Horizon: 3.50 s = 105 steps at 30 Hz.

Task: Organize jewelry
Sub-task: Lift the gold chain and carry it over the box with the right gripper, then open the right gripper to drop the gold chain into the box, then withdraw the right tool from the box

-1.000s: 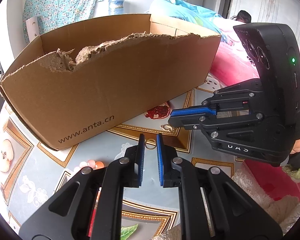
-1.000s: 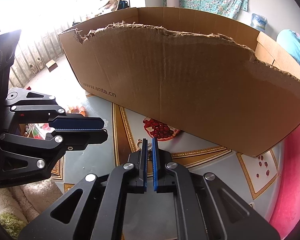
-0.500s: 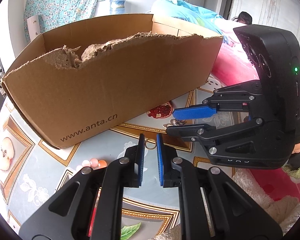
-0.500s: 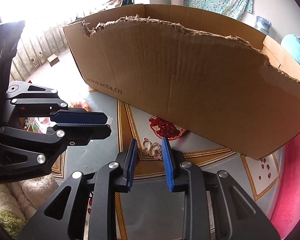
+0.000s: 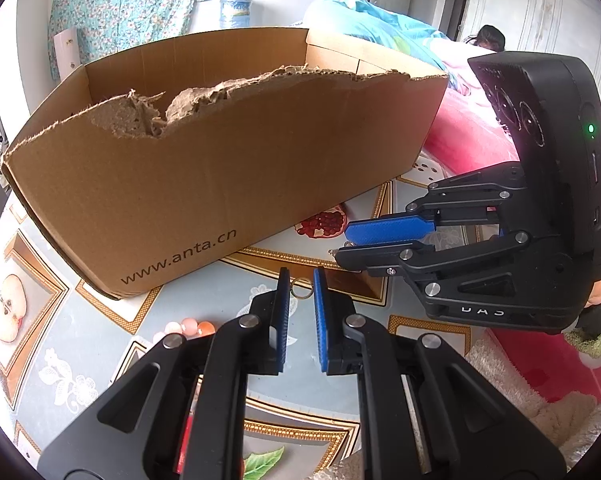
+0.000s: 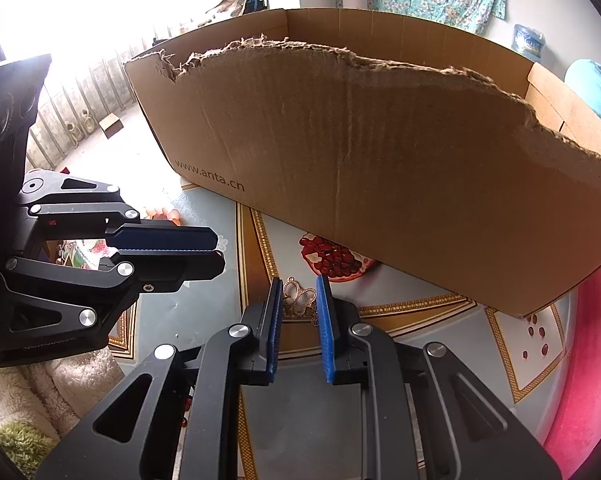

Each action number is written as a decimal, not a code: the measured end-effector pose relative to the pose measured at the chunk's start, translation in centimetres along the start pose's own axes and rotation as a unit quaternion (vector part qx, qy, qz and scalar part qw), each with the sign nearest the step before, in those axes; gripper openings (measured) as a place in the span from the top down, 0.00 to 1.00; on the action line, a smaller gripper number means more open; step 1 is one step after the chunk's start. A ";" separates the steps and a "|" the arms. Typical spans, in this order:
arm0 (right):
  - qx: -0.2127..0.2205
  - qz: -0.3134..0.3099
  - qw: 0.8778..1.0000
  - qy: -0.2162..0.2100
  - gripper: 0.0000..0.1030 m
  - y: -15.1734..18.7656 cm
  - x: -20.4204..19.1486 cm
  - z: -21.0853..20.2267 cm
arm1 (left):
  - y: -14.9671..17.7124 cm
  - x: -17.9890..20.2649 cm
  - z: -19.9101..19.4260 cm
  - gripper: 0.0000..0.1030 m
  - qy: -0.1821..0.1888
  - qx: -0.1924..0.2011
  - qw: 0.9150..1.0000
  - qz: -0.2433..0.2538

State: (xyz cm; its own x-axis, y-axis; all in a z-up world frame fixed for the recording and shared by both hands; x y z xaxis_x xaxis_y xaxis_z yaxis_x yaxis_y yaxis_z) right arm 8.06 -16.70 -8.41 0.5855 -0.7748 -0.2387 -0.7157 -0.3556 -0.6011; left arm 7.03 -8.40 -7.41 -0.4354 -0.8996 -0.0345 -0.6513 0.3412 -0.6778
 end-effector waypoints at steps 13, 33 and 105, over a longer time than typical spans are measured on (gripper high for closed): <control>0.057 0.035 0.998 -0.006 0.84 -0.2 0.4 -3.6 | -0.5 0.4 -0.6 0.89 0.001 0.011 1.000 0.004; 0.212 0.016 0.977 -0.017 0.84 -5.1 -0.4 -15.3 | -9.2 -0.5 -8.7 0.89 0.047 0.118 0.992 -0.012; 0.105 0.159 0.972 0.136 0.26 6.0 -1.0 -2.6 | 2.4 -3.8 -5.4 0.71 -0.050 0.010 0.998 -0.043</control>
State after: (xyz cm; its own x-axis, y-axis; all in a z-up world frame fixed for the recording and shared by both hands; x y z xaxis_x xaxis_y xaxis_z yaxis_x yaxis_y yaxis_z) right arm 2.18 -19.45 -9.80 0.2045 -0.9481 -0.2436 -0.7335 0.0164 -0.6795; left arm 3.75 -2.72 -4.99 -0.3132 -0.9484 -0.0486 -0.6703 0.2571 -0.6961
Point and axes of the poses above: each gripper's, at about its wrist camera, not at the fingertips, and z roughly the way its jaws point, x to its right, y to its underside, the point moved 6 cm from there along z, roughly the way its jaws point, and after that the axes turned 11 degrees about -y, right-handed, at the moved point
